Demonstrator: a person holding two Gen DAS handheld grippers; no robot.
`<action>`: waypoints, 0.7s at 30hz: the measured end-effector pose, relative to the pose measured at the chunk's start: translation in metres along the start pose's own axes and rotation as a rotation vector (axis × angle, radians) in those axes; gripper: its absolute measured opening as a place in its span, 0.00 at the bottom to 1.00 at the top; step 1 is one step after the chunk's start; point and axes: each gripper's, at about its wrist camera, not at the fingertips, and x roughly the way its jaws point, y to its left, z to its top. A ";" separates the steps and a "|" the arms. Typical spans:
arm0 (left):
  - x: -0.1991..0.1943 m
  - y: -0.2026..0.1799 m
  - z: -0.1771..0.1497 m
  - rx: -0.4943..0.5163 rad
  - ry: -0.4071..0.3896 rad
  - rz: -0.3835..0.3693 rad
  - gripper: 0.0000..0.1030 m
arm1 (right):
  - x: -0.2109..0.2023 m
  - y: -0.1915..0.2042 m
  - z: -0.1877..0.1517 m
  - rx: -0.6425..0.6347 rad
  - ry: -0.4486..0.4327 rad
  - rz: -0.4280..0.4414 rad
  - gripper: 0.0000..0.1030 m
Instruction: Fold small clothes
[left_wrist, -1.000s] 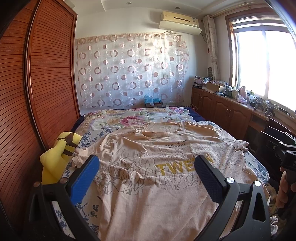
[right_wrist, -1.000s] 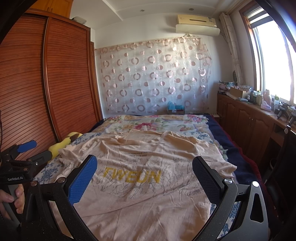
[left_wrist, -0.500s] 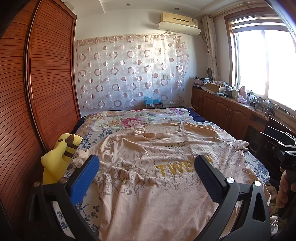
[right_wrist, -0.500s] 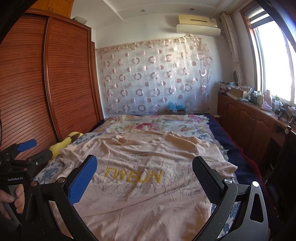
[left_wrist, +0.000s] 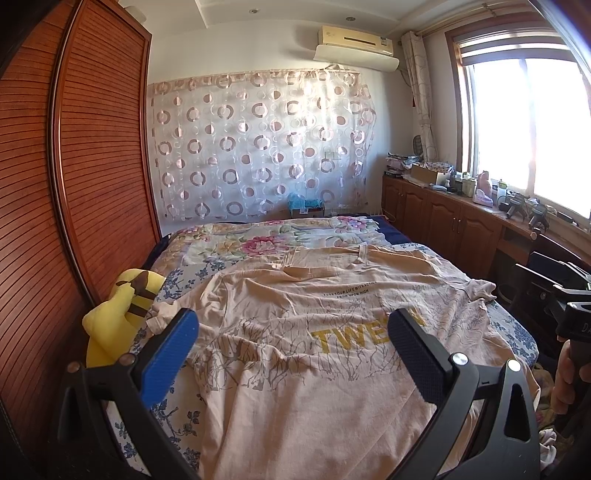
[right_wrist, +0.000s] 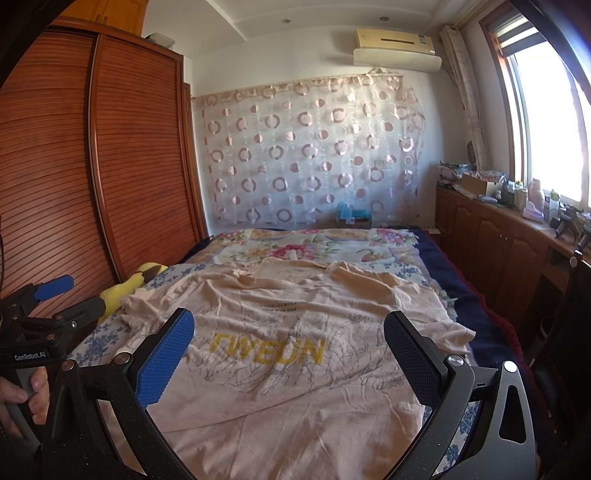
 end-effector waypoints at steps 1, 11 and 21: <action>0.000 0.000 0.000 0.000 0.000 0.001 1.00 | 0.000 0.000 0.000 0.000 0.000 0.000 1.00; -0.002 -0.002 0.003 0.003 -0.002 0.001 1.00 | -0.002 0.001 0.001 0.001 0.000 0.000 1.00; 0.000 -0.001 0.006 0.004 -0.008 -0.002 1.00 | -0.001 0.001 0.002 0.000 0.001 0.000 1.00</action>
